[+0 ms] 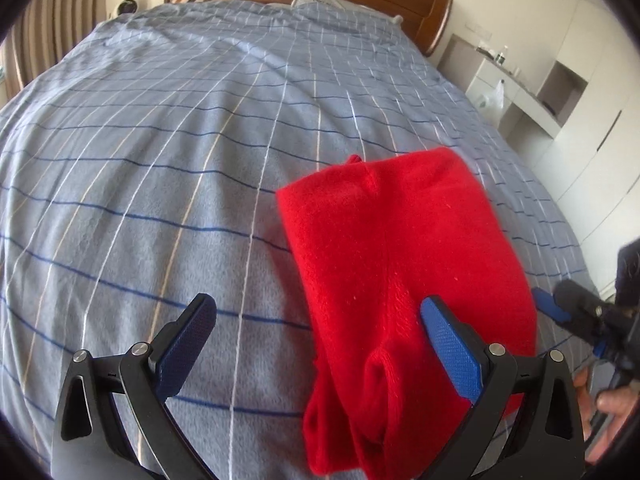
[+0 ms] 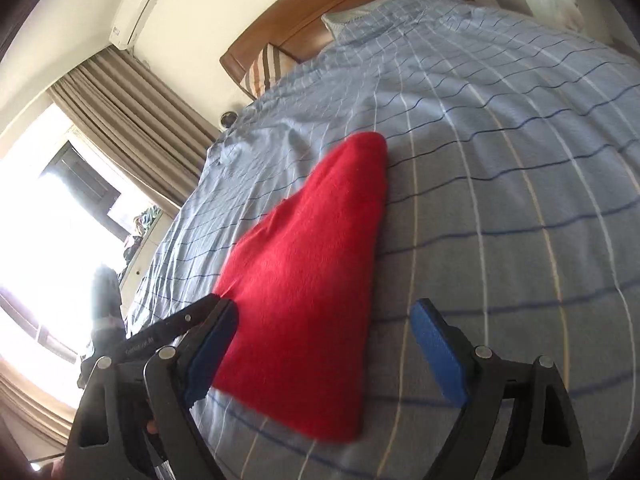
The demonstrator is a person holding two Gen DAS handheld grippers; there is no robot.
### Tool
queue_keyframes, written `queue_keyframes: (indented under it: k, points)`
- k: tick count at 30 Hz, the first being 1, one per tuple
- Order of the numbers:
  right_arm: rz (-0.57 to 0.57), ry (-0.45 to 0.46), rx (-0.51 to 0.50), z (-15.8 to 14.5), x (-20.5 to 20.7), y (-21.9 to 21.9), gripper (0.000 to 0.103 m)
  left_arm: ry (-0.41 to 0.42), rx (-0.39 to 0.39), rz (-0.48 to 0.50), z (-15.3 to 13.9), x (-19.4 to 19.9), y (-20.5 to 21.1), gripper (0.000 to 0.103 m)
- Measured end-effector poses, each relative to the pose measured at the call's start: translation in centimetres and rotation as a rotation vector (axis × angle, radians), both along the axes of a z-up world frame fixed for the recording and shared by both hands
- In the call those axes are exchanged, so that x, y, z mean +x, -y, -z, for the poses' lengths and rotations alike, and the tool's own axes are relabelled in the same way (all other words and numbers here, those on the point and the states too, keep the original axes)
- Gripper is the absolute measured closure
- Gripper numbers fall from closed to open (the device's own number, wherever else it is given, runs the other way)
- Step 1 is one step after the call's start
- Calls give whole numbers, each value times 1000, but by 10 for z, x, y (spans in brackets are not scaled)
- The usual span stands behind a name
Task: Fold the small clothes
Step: 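Grasp the sweater end with the left tool while the right tool grasps it, folding over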
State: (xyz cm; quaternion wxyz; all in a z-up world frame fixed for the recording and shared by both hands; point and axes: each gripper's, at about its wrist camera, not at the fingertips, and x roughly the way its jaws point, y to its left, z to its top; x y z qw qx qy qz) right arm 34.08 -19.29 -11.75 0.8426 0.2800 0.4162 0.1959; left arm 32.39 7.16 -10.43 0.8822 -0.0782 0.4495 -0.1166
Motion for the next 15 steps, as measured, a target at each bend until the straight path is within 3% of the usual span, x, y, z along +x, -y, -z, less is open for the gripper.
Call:
queue_keyframes:
  k: [3,5,6,7,8,12,15]
  points:
    - [-58,-84,63,24,39,-14,15,-62,-41,64,8,14,6,1]
    - [-76,-105,50,34,51,-28,18,-85,-73,97,13,19,11,3]
    - [-90,-88,-3,33,53,-38,24,-73,-73,108,13,17,14,18]
    - [-109,-74,-88,30,55,-49,41,-70,-80,128,15,17,16,61]
    - [-121,-42,-214,24,51,-64,55,-97,-116,150,19,18,18,75]
    - [-170,196,-676,-3,20,-123,71,-54,-99,122,10,9,17,84]
    - [-172,334,-750,-31,1,-141,75,20,-89,112,-17,-1,9,84]
